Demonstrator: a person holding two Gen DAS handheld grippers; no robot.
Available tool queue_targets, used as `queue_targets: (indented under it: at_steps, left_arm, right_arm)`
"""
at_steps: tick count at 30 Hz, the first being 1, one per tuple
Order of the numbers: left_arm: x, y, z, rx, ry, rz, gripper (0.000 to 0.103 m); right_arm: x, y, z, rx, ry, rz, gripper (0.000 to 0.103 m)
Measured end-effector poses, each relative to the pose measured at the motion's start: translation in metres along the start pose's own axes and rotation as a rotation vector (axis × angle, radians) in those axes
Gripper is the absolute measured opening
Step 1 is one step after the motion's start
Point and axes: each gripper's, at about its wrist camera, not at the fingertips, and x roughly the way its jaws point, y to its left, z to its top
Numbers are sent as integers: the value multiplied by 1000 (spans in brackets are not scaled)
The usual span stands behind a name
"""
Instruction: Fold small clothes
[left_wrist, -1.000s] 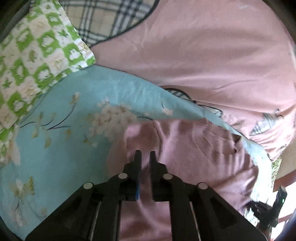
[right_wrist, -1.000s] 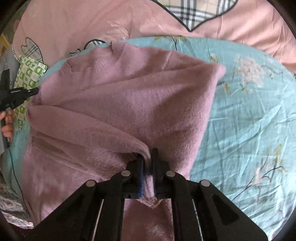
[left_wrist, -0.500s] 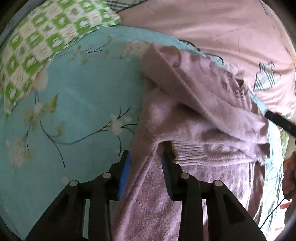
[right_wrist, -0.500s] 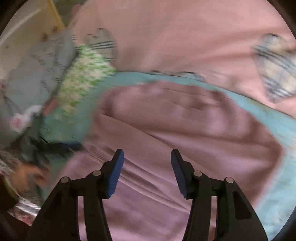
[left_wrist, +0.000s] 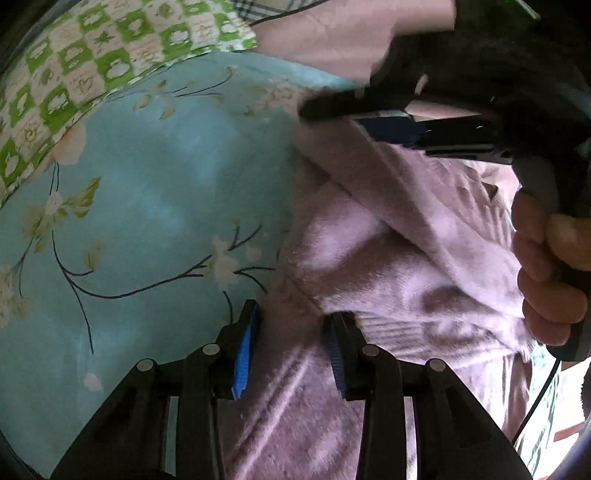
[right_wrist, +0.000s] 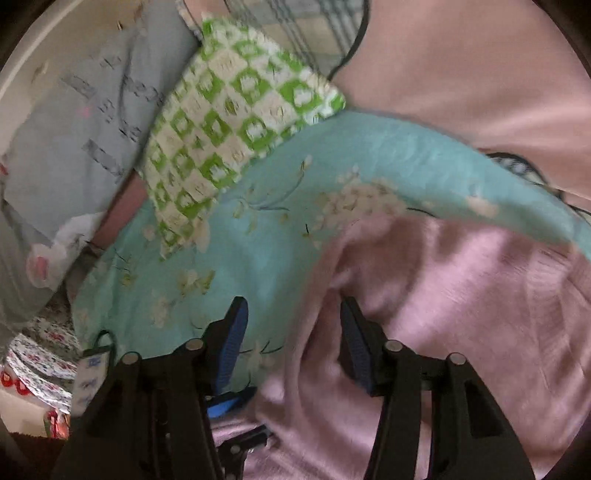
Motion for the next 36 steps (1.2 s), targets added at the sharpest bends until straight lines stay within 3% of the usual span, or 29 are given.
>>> queue_targets:
  at_steps: [1,2,4,7,12,15,21,22,24,26,29,31,36]
  left_arm:
    - [2,4,-1,-24,-6,4,23]
    - [1,9,-1,-51,-16,-5,18]
    - [-2,23,-1,-120,-30,-37,14]
    - [-1,40,-3,-188,-39,-84,11]
    - [-1,54,-3,-242,-37,-134,11]
    - [-4,64,-4,-260,-35,-145,13]
    - [-18,63,-5,-166,8,-105,18]
    - [-22,62,-7,-151,17,-106,18]
    - [-31,59,-9,-129,25,-116,19]
    - [-42,54,-8,-111,21,-129,22]
    - [-57,51,-3,-95,-1,-132,31]
    - [-58,48,6,-75,-5,-128,32]
    - [-41,30,29,-28,14,-91,32]
  right_arm:
    - [10,-2,2,-3,32,-16,16]
    - [17,-4,4,-5,57,-22,5]
    - [17,-9,4,-3,62,-5,5]
    - [-4,-21,13,71,-42,200,4]
    - [4,-72,18,178,-75,72,4]
    - [4,-97,10,252,-97,91,4]
    - [-47,-100,-11,299,-192,41,8]
    - [-59,-97,-17,288,-202,37,9]
    - [-82,-92,-35,259,-214,32,23]
    - [-109,-86,-65,215,-230,-40,63]
    - [-150,-83,-124,158,-255,-168,66]
    - [-173,-86,-169,142,-225,-281,66]
    - [-206,-99,-244,151,-176,-446,66]
